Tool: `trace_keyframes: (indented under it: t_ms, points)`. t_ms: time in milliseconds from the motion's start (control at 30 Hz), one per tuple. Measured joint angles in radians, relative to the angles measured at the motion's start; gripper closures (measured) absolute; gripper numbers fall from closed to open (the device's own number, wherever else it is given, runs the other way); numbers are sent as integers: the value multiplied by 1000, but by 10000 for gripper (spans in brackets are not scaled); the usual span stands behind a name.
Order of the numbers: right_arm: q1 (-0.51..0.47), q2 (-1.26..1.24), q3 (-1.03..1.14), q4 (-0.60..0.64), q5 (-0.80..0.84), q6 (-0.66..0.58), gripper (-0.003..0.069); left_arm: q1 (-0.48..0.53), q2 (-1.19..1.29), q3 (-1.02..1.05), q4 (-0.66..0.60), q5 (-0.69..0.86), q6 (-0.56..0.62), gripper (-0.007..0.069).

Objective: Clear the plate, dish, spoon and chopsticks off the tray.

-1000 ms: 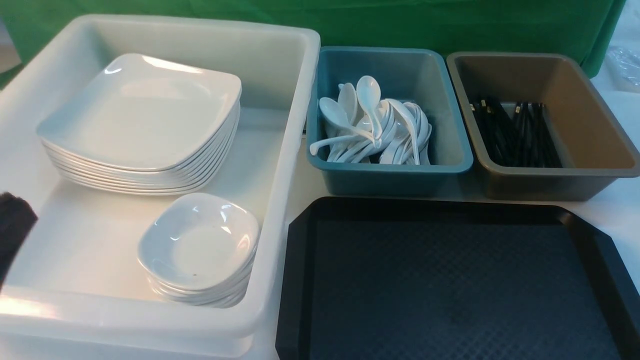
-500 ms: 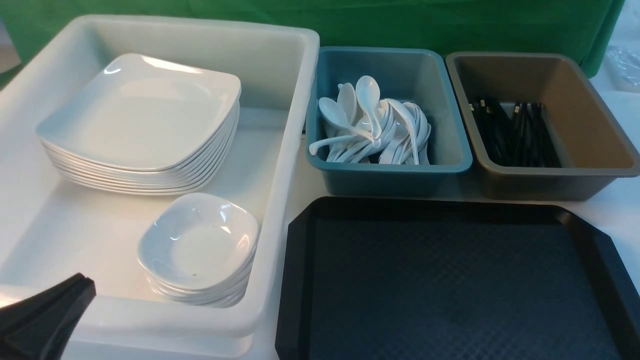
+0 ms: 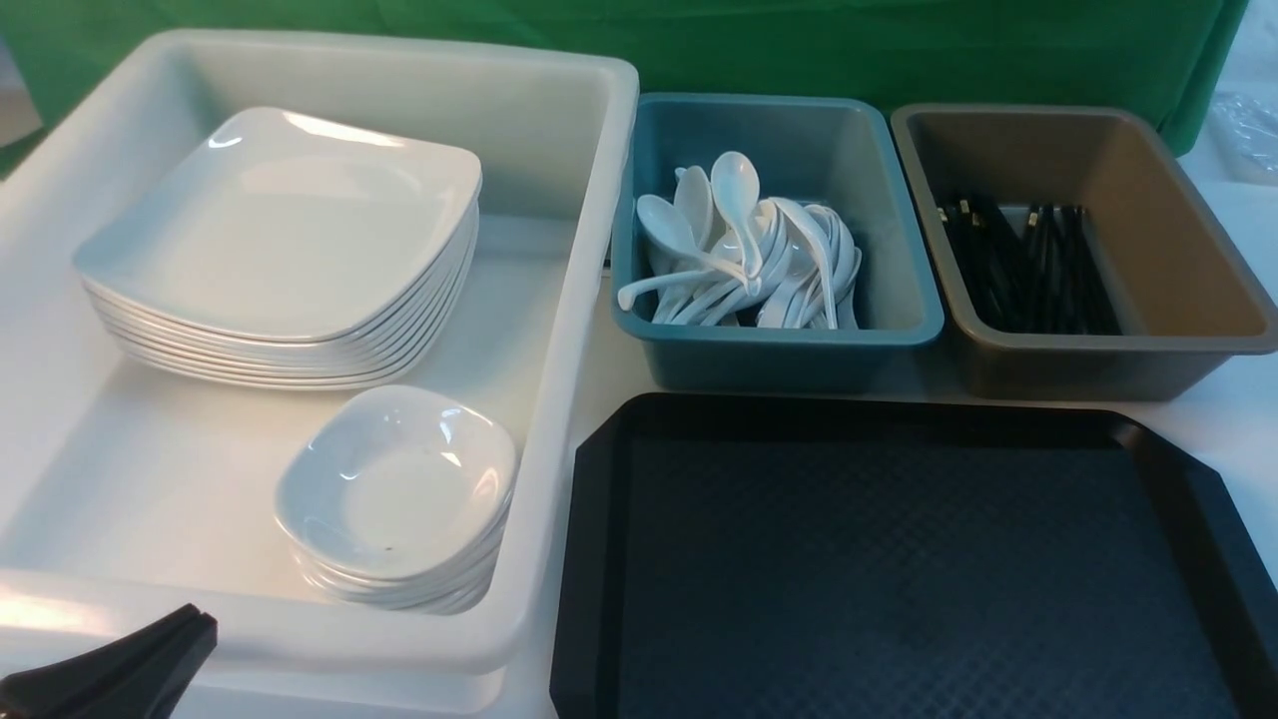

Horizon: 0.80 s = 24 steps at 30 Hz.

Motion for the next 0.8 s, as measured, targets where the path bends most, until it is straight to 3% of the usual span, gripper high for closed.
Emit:
trace_keyframes:
  t_ms: [200,367,800]
  points:
    - [-32,-163,301,4,-167,-2,640,0,0,0,2,0,0,620]
    - [-51,-212,321,-37,-82,11,640,0,0,1,3,0,0,620]
    - [-51,-213,321,-56,-68,56,627,0,10,1,3,0,0,620]
